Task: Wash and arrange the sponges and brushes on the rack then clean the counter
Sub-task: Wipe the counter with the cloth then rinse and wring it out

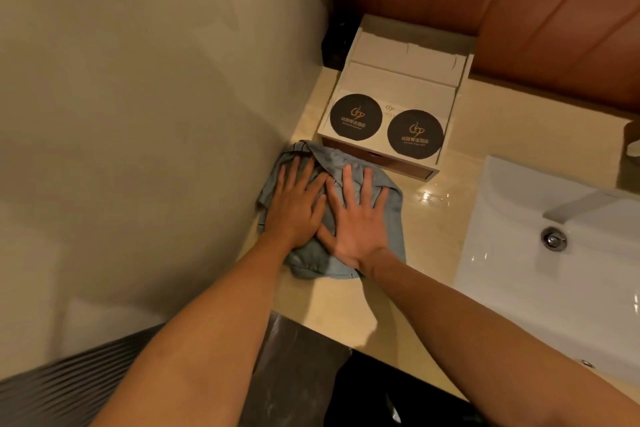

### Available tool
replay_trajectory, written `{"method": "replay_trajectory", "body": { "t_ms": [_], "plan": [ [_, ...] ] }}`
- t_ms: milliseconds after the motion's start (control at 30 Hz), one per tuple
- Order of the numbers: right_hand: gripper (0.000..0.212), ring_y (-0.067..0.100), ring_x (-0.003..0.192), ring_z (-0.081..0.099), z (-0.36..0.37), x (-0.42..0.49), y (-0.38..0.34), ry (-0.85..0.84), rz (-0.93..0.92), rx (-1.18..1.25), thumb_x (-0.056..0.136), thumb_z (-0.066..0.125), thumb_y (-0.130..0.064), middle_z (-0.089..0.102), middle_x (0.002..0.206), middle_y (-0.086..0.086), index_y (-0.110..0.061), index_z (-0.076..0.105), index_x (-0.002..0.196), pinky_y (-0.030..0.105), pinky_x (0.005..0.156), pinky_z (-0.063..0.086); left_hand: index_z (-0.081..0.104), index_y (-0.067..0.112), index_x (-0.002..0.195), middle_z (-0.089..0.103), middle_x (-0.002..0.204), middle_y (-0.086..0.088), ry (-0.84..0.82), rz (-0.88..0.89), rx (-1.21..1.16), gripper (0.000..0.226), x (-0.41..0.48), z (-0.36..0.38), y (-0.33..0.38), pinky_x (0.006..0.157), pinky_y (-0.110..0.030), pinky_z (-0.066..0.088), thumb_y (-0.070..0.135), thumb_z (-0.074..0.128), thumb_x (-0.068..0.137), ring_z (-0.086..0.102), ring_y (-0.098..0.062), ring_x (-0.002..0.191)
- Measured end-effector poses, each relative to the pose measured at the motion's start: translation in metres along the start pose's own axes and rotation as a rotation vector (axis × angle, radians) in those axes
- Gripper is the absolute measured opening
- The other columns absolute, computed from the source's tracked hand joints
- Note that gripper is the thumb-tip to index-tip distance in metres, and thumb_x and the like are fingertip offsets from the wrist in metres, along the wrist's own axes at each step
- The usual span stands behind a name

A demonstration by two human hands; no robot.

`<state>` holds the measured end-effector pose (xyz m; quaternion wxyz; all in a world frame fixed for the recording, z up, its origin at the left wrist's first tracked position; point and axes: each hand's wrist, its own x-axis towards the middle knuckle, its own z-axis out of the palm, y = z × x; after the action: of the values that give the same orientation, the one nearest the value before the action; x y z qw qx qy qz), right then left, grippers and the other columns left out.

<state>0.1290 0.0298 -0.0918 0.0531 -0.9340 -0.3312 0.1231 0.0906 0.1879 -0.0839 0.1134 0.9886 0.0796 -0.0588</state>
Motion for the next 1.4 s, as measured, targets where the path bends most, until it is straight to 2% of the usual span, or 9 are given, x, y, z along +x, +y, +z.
{"method": "replay_trajectory", "body": {
  "t_ms": [300,567,867,1167,1400],
  "plan": [
    [0.091,0.047,0.151,-0.017,0.008,-0.023,-0.039,-0.010,0.004,0.024,0.087,0.018,-0.079,-0.015,0.167,0.010,-0.029,-0.003,0.160,0.073,0.115,0.003,0.027,0.006,0.157,0.013,0.167,-0.016,0.027,0.077,-0.049,0.058,-0.039,0.012,-0.026,0.126,-0.048,0.011,0.035,0.015,0.108,0.008,-0.031,0.155],
    [0.090,0.045,0.151,-0.016,0.024,-0.065,-0.061,-0.020,0.001,0.038,0.088,0.019,-0.080,-0.015,0.168,0.007,-0.032,-0.004,0.160,0.074,0.114,0.004,0.023,0.012,0.159,0.011,0.168,-0.010,0.002,0.021,-0.036,0.061,-0.091,0.017,-0.024,0.125,-0.048,0.012,0.041,0.012,0.106,0.005,-0.027,0.156],
    [0.085,0.041,0.149,-0.027,0.021,-0.096,-0.068,-0.128,0.031,0.061,0.086,0.009,-0.077,-0.028,0.164,0.003,-0.037,-0.019,0.156,0.072,0.116,-0.001,0.028,0.024,0.158,0.008,0.169,-0.004,-0.041,-0.042,0.019,0.062,-0.119,0.015,-0.012,0.125,-0.050,0.002,0.046,0.007,0.103,-0.004,-0.028,0.156],
    [0.083,0.037,0.147,-0.033,0.014,-0.117,-0.060,-0.190,0.033,0.061,0.091,0.015,-0.076,-0.035,0.161,0.002,-0.039,-0.022,0.154,0.071,0.116,-0.003,0.019,0.029,0.160,-0.004,0.170,0.001,-0.092,-0.097,0.036,0.066,-0.130,0.021,0.005,0.124,-0.046,-0.012,0.049,-0.002,0.100,-0.017,-0.024,0.154],
    [0.086,0.036,0.148,-0.032,0.018,-0.140,-0.036,-0.180,0.011,0.070,0.091,0.018,-0.078,-0.035,0.161,0.000,-0.037,-0.022,0.155,0.070,0.117,-0.004,0.015,0.028,0.161,-0.008,0.169,0.000,-0.133,-0.085,0.034,0.065,-0.136,0.029,0.030,0.122,-0.049,-0.015,0.049,0.005,0.100,-0.022,-0.026,0.153]
  ]
}}
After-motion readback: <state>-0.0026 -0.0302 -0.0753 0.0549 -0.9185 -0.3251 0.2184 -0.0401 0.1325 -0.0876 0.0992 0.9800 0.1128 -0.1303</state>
